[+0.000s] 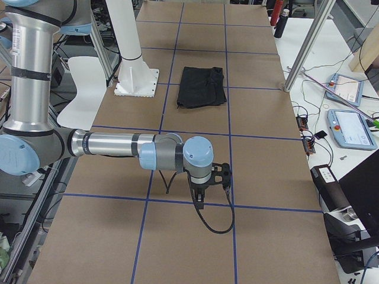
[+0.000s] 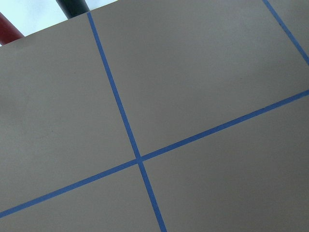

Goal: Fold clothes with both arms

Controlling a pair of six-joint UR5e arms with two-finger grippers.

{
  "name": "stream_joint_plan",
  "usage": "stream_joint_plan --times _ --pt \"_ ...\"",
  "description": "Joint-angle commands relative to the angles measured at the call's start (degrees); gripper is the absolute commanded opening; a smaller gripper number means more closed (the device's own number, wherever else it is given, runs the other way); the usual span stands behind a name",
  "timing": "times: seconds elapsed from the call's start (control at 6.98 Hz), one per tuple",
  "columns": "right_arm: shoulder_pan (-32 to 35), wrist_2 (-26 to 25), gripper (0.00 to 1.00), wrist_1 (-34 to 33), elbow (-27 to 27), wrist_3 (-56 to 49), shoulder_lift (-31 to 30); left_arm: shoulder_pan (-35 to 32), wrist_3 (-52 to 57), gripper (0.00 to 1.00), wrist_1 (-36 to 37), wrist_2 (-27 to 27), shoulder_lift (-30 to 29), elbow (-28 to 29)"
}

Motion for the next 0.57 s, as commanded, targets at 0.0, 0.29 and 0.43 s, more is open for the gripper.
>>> stream_joint_plan --times 0.0,0.29,0.43 --pt "0.11 0.01 1.00 -0.32 0.93 -0.08 -0.38 0.00 -0.04 1.00 0.07 -0.02 -0.17 -0.22" --pt "-0.50 -0.78 1.00 -0.49 2.77 -0.17 -0.56 0.00 0.13 1.00 0.07 0.07 0.17 -0.39" --pt "-3.55 -1.91 1.00 -4.59 4.87 -0.08 -0.04 0.00 0.14 1.00 0.07 -0.11 0.70 -1.18"
